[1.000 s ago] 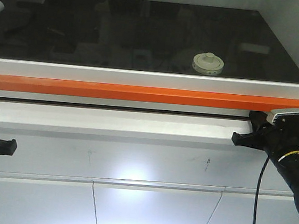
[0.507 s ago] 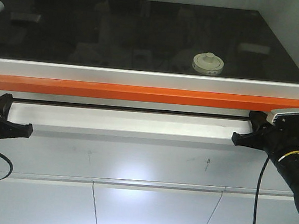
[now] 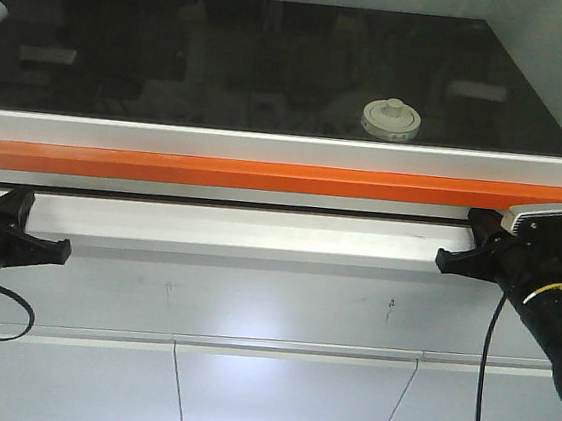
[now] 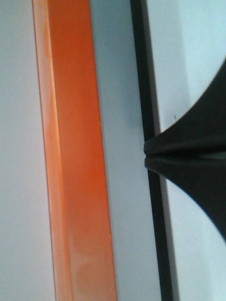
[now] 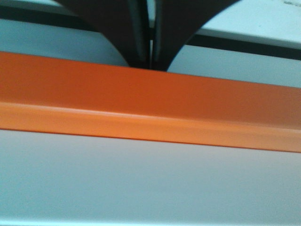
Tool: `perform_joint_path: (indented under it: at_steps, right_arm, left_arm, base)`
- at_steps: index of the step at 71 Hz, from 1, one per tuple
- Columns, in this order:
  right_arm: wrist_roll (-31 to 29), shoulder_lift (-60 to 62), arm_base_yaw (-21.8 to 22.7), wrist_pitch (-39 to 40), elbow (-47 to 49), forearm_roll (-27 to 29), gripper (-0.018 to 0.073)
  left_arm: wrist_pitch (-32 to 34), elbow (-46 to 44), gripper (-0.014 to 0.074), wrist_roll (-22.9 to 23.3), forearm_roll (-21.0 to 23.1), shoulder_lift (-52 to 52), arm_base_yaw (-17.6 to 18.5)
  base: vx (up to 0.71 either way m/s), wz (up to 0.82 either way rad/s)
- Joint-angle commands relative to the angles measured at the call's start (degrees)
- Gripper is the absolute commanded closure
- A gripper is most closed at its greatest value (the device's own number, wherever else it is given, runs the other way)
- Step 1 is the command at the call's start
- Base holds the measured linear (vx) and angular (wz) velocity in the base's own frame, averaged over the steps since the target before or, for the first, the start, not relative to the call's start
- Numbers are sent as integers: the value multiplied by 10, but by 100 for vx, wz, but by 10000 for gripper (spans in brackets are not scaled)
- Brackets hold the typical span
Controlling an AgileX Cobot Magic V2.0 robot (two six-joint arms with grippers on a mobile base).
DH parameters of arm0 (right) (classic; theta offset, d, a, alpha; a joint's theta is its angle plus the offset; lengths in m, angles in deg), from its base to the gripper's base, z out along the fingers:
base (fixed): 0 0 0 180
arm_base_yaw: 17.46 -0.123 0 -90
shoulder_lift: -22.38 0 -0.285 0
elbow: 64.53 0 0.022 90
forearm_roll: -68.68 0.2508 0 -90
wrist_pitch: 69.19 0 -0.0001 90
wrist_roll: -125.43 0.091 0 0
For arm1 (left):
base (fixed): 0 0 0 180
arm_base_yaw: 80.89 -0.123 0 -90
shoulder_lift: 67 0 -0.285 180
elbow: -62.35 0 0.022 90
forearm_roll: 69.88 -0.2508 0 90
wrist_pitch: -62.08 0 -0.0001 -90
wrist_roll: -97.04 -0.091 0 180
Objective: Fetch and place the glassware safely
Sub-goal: 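Position both grippers under the orange sash handle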
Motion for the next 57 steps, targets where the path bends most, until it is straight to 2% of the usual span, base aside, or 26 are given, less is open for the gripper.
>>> perform_joint_path:
  at_steps: [1,20,36,57]
  right_arm:
    - [-3,22,3,124,26,9,560]
    - [-3,22,3,113,26,8,560]
    - [-3,22,3,111,26,8,560]
    - [-3,22,3,112,26,8,560]
  left_arm:
    - [66,-10,603,1,6,11,3]
    - [99,-10,603,1,10,12,3]
    - [97,-12,603,3,33,13,3]
    - [73,-44,603,3,28,14,3]
  base:
    - [0,0]
    - [0,0]
    - [0,0]
    - [0,0]
